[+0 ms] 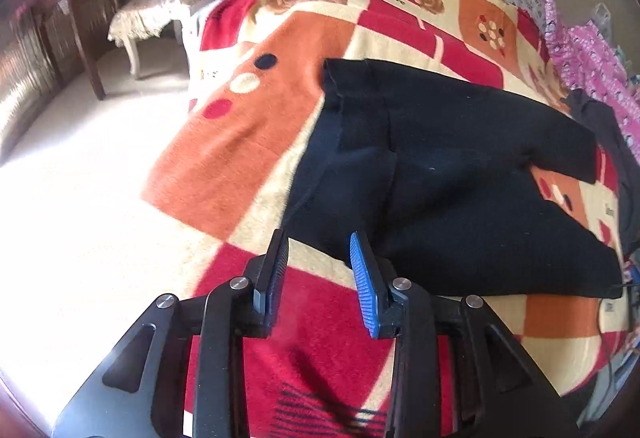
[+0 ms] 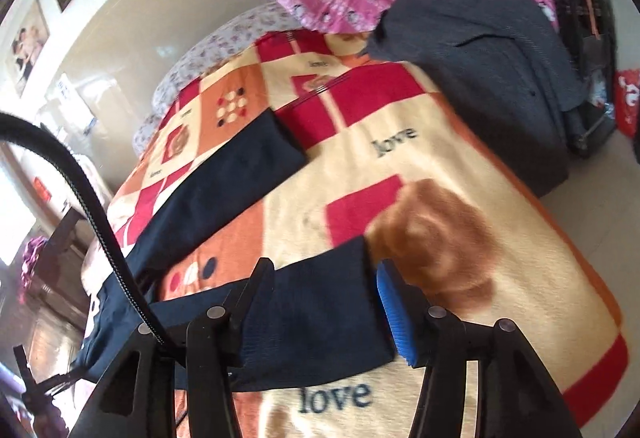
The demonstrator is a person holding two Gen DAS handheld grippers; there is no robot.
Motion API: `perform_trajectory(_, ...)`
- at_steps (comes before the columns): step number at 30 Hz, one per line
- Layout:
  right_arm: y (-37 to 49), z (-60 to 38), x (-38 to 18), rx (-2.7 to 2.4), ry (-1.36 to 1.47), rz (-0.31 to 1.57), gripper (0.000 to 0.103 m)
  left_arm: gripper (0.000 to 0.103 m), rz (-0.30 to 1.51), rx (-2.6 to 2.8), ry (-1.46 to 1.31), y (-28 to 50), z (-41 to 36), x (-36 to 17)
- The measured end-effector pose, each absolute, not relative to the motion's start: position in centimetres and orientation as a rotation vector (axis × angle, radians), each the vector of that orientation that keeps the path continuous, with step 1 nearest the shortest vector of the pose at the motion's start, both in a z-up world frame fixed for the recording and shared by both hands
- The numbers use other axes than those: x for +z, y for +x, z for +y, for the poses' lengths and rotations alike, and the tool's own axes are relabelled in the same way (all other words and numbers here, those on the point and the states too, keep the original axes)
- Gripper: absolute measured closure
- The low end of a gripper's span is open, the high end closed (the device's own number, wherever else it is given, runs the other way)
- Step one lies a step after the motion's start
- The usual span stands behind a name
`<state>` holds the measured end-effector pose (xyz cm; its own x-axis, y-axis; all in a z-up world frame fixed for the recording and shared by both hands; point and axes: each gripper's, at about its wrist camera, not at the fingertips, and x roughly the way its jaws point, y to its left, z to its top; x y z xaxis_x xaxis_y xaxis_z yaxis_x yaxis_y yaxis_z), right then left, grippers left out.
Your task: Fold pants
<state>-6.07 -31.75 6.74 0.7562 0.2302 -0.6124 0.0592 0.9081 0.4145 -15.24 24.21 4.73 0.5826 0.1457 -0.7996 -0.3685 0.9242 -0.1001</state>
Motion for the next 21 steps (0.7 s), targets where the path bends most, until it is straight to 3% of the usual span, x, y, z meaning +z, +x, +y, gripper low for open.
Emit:
perform_trajectory(17, -2.2, -23.1, 6.3, 0.251, 0.248, 0.783, 0.047, 0.071, 0.816, 0.276, -0.184, -11.2, 21.4, 6.6)
perform_trajectory(19, -2.1, -23.0, 6.4, 0.245, 0.239, 0.784, 0.043, 0.071, 0.82, 0.256, -0.183, -10.7, 20.7, 6.4)
perform_trajectory(21, -2.1, -22.9, 6.4, 0.232, 0.233, 0.781, 0.029, 0.071, 0.822, 0.243, -0.183, -10.2, 20.3, 6.3)
